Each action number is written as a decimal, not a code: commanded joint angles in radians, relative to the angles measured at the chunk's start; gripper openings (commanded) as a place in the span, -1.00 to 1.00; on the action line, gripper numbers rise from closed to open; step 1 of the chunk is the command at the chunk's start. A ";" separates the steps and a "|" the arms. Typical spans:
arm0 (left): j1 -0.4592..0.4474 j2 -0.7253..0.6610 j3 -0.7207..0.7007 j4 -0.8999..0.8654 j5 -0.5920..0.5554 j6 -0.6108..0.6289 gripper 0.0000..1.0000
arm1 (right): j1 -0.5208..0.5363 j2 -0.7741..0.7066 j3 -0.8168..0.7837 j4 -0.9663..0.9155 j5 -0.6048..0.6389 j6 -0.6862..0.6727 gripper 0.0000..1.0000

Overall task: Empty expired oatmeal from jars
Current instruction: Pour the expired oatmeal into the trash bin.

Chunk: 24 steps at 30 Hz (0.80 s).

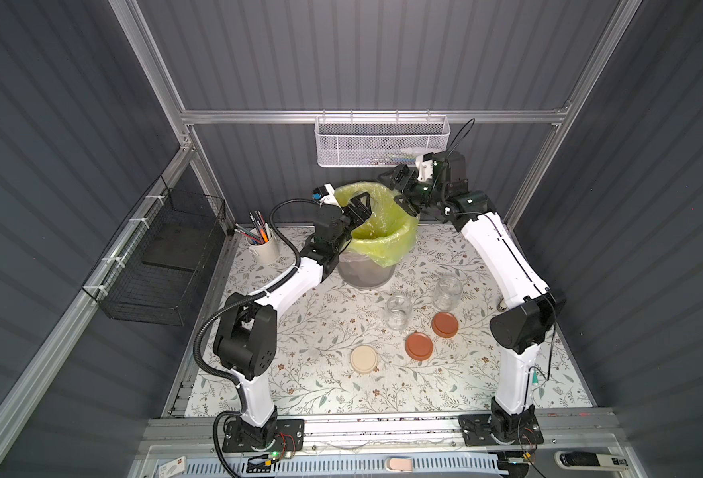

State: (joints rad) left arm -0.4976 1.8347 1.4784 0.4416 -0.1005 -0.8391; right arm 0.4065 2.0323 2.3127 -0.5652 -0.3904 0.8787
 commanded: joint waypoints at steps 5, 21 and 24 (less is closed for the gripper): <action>0.005 -0.057 0.064 -0.083 0.070 0.122 -0.85 | 0.000 -0.011 0.042 -0.075 -0.018 -0.355 0.96; 0.010 -0.047 0.129 -0.180 0.064 0.271 -0.83 | -0.009 -0.055 -0.030 -0.070 0.080 -0.573 0.76; 0.010 -0.031 0.164 -0.201 0.061 0.297 -0.83 | -0.009 -0.069 -0.045 -0.060 0.116 -0.572 0.75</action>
State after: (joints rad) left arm -0.4957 1.8278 1.5715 0.2214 -0.0296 -0.5995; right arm 0.4007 2.0018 2.2799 -0.6659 -0.3130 0.3344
